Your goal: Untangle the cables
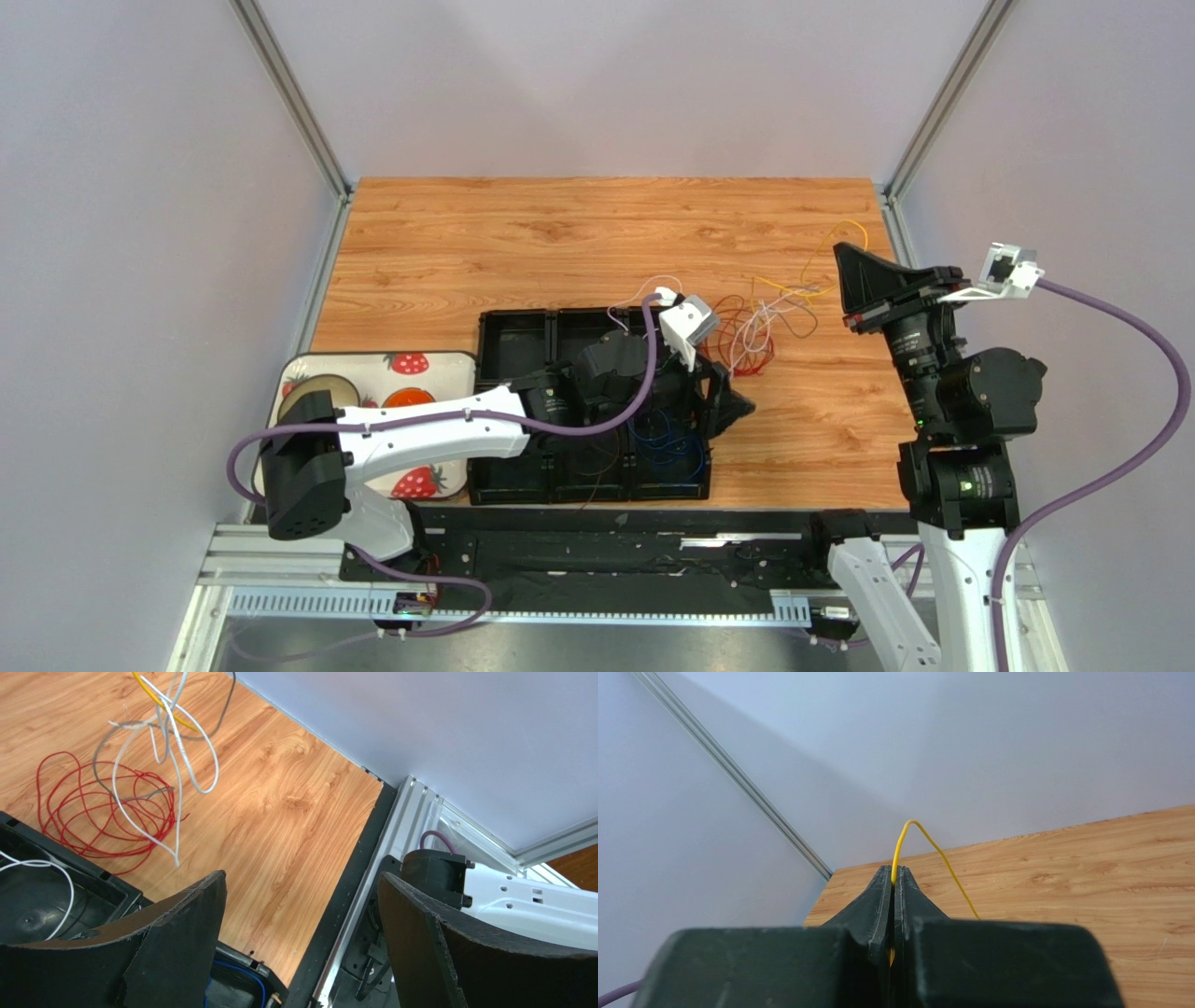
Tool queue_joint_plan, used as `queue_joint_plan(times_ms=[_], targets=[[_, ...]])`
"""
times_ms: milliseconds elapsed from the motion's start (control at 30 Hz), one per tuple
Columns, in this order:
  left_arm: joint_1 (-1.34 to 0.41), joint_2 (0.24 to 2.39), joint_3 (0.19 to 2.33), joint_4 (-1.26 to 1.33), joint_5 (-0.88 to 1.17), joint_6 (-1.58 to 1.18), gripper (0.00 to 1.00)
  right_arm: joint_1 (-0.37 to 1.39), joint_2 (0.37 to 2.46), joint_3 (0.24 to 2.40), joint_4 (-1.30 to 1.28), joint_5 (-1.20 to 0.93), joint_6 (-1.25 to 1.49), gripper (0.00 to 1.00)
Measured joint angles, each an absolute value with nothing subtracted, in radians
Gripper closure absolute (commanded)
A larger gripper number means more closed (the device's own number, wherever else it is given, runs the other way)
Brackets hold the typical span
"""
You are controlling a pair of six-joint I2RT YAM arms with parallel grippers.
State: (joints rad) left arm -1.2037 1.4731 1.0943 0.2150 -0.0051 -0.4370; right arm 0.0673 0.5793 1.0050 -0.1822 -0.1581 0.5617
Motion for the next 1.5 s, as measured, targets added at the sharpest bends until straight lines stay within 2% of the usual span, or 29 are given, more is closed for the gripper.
queue_joint_plan(times_ms=[133,300,400,433,500,533,567,733,900,1133,1200,1233,1267,1300,1367,1400,1500], targets=[[-1.204,1.493,1.111,0.221,-0.013,-0.41,0.12,0.067,0.583,0.971,-0.182,-0.154,0.571,1.0],[-1.204,1.625,1.226,0.223,-0.047,-0.357,0.13,0.067,0.602,0.963,-0.182,-0.152,0.585,1.0],[-1.204,1.736,1.323,0.223,-0.063,-0.341,0.27,0.067,0.609,0.963,-0.182,-0.152,0.595,1.0],[-1.204,1.772,1.353,0.22,-0.068,-0.337,0.47,0.067,0.61,0.963,-0.183,-0.152,0.598,1.0],[-1.204,1.835,1.402,0.219,-0.087,-0.336,0.65,0.067,0.61,0.963,-0.183,-0.152,0.599,1.0],[-1.204,1.854,1.411,0.218,-0.093,-0.331,0.87,0.067,0.61,0.964,-0.184,-0.151,0.6,1.0],[-1.204,1.866,1.413,0.217,-0.097,-0.331,0.93,0.067,0.611,0.965,-0.184,-0.15,0.601,1.0],[-1.204,1.888,1.407,0.222,-0.101,-0.34,1.0,0.068,0.638,1.009,-0.192,-0.13,0.602,1.0],[-1.204,1.893,1.393,0.253,-0.094,-0.366,1.0,0.069,0.71,1.134,-0.23,-0.067,0.611,1.0],[-1.204,1.901,1.39,0.348,-0.079,-0.392,0.95,0.069,0.851,1.35,-0.352,0.035,0.637,1.0],[-1.204,1.901,1.39,0.383,-0.076,-0.4,0.89,0.069,0.899,1.415,-0.386,0.047,0.643,1.0],[-1.203,1.901,1.39,0.395,-0.075,-0.403,0.82,0.07,0.92,1.448,-0.402,0.051,0.646,1.0],[-1.203,1.901,1.39,0.409,-0.074,-0.405,0.68,0.07,0.936,1.473,-0.414,0.054,0.648,1.0],[-1.203,1.901,1.39,0.415,-0.07,-0.406,0.44,0.07,0.95,1.492,-0.418,0.058,0.651,1.0],[-1.203,1.905,1.385,0.387,-0.06,-0.411,0.26,0.07,0.988,1.564,-0.41,0.075,0.655,1.0],[-1.204,1.909,1.38,0.373,-0.059,-0.408,0.13,0.07,1.002,1.597,-0.402,0.08,0.656,1.0],[-1.205,1.919,1.354,0.337,-0.052,-0.413,0.11,0.07,1.025,1.689,-0.372,0.086,0.658,1.0]])
